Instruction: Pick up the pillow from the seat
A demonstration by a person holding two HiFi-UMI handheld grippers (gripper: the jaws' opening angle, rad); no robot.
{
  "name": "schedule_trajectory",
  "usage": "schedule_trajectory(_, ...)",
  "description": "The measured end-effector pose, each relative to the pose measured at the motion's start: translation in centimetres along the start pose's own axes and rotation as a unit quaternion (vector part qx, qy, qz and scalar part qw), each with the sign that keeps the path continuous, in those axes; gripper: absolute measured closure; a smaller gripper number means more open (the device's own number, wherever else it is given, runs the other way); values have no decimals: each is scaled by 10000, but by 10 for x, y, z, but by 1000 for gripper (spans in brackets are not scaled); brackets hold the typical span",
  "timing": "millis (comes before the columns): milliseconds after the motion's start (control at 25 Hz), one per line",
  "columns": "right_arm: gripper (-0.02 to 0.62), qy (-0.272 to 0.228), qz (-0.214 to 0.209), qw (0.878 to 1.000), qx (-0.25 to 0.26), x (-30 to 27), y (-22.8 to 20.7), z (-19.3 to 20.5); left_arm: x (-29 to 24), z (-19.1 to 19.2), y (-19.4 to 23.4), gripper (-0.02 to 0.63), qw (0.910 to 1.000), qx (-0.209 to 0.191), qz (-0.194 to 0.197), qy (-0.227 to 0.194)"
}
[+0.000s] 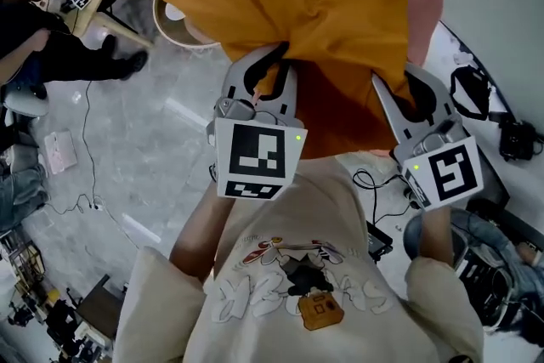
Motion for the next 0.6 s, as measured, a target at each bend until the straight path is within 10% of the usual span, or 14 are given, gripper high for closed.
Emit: schedule_trajectory(600,505,-518,664,9962,-229,39,39,-68,72,-52,15,578,9970,-541,187,-524)
Point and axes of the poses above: the fingertips, and each gripper's own axes: x backward along the fingers, y to its left, z out of its underside, the point moved 2 cm from there along x, backward along the fingers, and after that the axes turned 11 degrees about z, right-handed, at the moved point
